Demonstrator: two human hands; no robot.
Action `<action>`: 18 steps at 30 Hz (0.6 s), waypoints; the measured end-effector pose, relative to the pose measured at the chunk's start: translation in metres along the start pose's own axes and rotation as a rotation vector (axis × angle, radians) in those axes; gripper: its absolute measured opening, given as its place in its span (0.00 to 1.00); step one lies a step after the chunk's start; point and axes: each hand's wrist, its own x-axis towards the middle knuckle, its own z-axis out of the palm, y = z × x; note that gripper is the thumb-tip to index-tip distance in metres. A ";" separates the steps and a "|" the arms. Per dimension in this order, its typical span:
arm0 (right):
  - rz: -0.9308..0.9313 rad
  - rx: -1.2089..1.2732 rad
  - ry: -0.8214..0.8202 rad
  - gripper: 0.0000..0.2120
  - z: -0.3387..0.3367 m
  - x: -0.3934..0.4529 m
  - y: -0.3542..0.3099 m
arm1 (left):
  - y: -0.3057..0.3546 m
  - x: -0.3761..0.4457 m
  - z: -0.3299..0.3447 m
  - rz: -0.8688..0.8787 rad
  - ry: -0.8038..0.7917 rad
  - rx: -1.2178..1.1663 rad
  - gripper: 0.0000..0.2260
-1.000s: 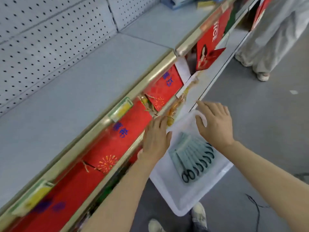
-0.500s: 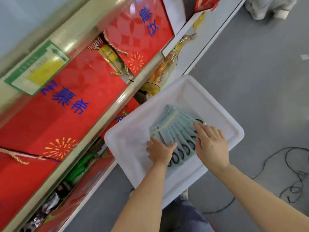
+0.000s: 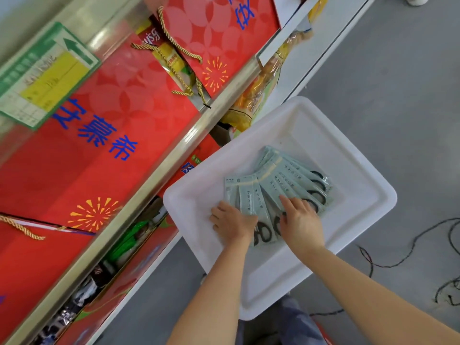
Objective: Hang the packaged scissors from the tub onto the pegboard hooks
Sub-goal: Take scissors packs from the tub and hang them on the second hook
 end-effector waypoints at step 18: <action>0.339 0.239 -0.198 0.31 0.049 0.016 -0.054 | -0.015 0.021 -0.028 0.061 -0.148 -0.255 0.39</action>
